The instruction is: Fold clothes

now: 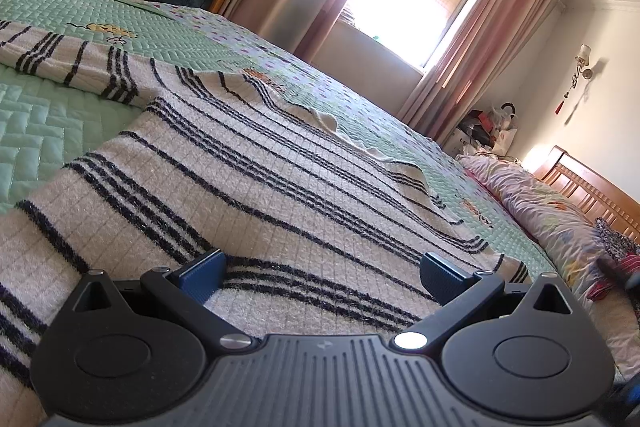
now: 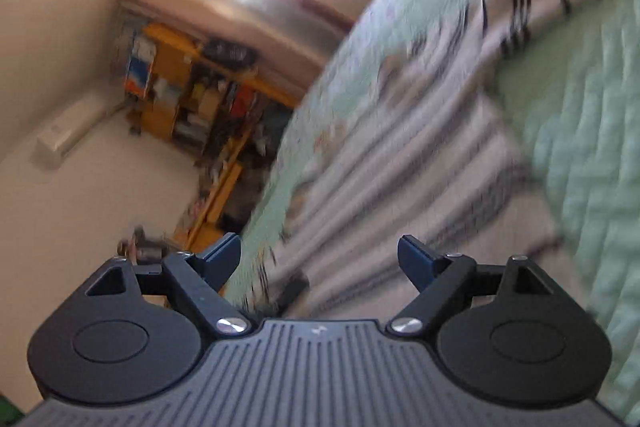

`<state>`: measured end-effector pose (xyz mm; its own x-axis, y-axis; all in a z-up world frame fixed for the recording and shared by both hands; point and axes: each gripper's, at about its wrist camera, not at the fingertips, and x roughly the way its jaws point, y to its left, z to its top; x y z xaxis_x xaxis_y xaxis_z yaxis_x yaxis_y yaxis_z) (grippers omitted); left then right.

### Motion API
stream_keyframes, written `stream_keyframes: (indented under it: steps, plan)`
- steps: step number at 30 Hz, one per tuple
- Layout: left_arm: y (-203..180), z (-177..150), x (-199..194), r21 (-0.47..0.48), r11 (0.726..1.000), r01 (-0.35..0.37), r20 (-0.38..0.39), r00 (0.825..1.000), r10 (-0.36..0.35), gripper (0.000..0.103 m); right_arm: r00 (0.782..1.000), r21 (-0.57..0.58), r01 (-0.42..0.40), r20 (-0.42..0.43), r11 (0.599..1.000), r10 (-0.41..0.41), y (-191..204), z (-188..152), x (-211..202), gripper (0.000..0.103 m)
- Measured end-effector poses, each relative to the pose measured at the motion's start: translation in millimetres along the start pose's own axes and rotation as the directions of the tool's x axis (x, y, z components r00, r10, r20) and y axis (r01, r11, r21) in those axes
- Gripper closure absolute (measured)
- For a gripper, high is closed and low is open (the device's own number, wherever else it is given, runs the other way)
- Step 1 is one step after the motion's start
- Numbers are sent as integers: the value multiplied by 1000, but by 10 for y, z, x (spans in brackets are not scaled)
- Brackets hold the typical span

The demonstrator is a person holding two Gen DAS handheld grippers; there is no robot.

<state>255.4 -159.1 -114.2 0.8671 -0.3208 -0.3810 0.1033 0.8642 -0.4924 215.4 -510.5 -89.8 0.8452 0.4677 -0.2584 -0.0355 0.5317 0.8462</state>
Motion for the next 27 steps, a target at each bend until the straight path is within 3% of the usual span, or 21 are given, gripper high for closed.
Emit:
stream_keyframes:
  steps: [1, 2, 3, 4, 6, 7, 8, 10, 13, 16, 17, 20, 23, 25, 27]
  plan:
    - [-3, -1, -1, 1, 1000, -1, 0, 1000, 1, 1, 999, -26, 33, -7, 999, -33, -42, -63, 21, 27]
    - [-6, -3, -2, 1, 1000, -1, -1, 1000, 1, 1, 998, -53, 65, -13, 996, -66, -83, -127, 41, 54]
    - [-8, -4, -4, 2, 1000, -2, -1, 1000, 2, 1, 996, -71, 91, -15, 993, -93, -119, -177, 47, 63]
    - [-11, -7, -5, 2, 1000, -2, -1, 1000, 2, 1, 995, -60, 98, -9, 993, -99, -137, -184, 1, 66]
    - [-16, -10, -8, 3, 1000, -3, -1, 1000, 3, 1, 991, -75, 136, 7, 988, -136, -101, -129, -60, 62]
    - [-18, -10, -9, 3, 1000, -4, -2, 1000, 4, 1, 986, -107, 165, 18, 980, -164, -30, -126, -84, 55]
    - [-20, -11, -10, 4, 1000, -4, -2, 1000, 4, 1, 984, -129, 177, 27, 976, -175, 46, -201, -103, 40]
    - [-24, -14, -7, 5, 1000, -6, -3, 1000, 6, 1, 988, -153, 153, 47, 976, -148, 225, -377, -252, 29]
    - [-37, -21, -6, 8, 1000, -9, -5, 1000, 9, 1, 992, -210, 118, 57, 971, -108, 428, -580, -340, 26]
    - [-45, -24, -2, 10, 1000, -12, -7, 1000, 12, 1, 988, -250, 154, 52, 956, -146, 256, -765, -297, 9]
    - [-53, -27, 0, 14, 1000, -15, -8, 1000, 15, 1, 987, -268, 158, 68, 950, -145, 129, -889, -300, 15]
    - [-65, -19, 2, 18, 1000, -21, -16, 1000, 21, 1, 989, -253, 124, 107, 960, -100, 2, -935, -333, 14]
    - [-92, 3, 3, 30, 999, -28, -42, 999, 29, 1, 988, -269, 143, 102, 952, -120, 5, -913, -239, 14]
    - [-128, 46, -4, 68, 997, -31, -106, 994, 38, 1, 987, -278, 150, 103, 949, -126, 11, -901, -212, 14]
    - [-213, 104, -99, 131, 990, -44, -203, 977, 70, 1, 987, -274, 142, 107, 951, -117, -4, -902, -214, 14]
